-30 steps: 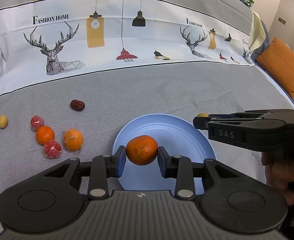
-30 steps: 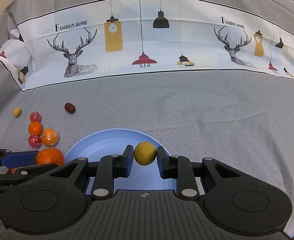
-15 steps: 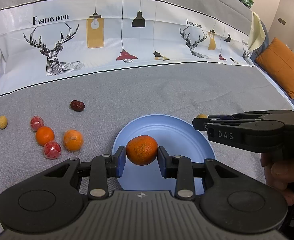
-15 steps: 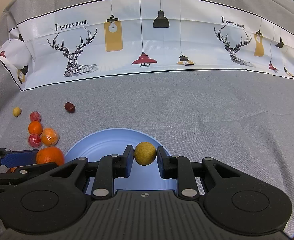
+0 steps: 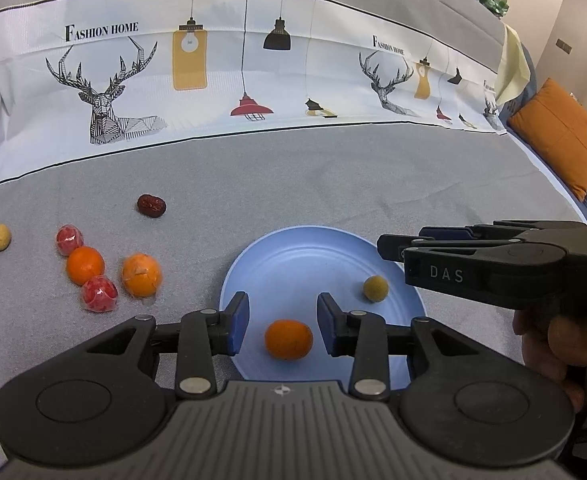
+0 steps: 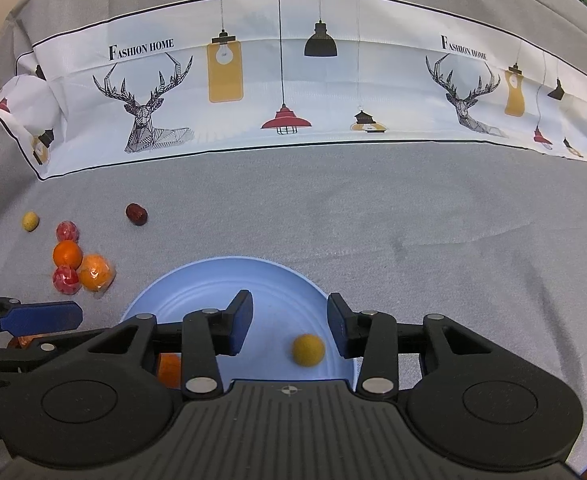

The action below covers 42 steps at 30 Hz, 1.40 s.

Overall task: Organize fruits
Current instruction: 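Open the left tool onto the plate while the right tool releases the yellow fruit, then move the left tool to a red netted plum while the right approaches a netted tangerine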

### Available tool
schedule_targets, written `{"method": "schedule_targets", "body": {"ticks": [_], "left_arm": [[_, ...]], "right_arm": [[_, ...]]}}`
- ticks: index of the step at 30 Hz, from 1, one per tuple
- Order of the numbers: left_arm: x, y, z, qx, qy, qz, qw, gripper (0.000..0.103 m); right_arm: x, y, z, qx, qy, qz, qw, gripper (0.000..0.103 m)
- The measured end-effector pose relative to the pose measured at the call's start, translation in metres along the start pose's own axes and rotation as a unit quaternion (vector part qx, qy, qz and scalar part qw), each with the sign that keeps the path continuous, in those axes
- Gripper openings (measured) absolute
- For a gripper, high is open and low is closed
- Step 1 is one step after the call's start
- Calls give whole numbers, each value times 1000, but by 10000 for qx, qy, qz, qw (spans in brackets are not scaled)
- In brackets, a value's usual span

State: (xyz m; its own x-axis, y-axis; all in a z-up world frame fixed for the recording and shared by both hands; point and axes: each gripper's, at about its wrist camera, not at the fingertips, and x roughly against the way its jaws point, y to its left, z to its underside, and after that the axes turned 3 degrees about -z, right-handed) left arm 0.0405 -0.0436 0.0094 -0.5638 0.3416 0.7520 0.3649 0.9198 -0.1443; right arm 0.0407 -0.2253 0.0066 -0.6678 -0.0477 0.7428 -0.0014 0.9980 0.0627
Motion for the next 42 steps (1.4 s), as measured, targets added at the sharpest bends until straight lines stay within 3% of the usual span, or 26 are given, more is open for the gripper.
{"method": "schedule_targets", "body": {"ticks": [10,14,27,33,35,39,42], "left_arm": [[1,2,0,20,-33,-21,10000,42],[2,6,-2,73,-48,-61,9999,33],[19,30,-9,266,-247,-292,9989,29],[24,64,-20,133,-184,-523,9984,29],[24,83,-20,286,-150,-624,9975,29],[17,124,-20,1166,117,-595,9913,29],[12,135,-26,1120,127,-629,9916,29]], "right_arm": [[1,-1,-1,-12,-17,59,10000,43],[2,0,-2,-34,-61,32,10000,43],[11,5,-8,-219,-351,-321,9986,39],[14,19,-9,-157,-485,-580,9970,38],[17,25,-10,-54,-548,-681,9962,38],[20,37,-11,105,-635,-895,9939,38],[19,46,-12,169,-621,-1061,9923,36]]}}
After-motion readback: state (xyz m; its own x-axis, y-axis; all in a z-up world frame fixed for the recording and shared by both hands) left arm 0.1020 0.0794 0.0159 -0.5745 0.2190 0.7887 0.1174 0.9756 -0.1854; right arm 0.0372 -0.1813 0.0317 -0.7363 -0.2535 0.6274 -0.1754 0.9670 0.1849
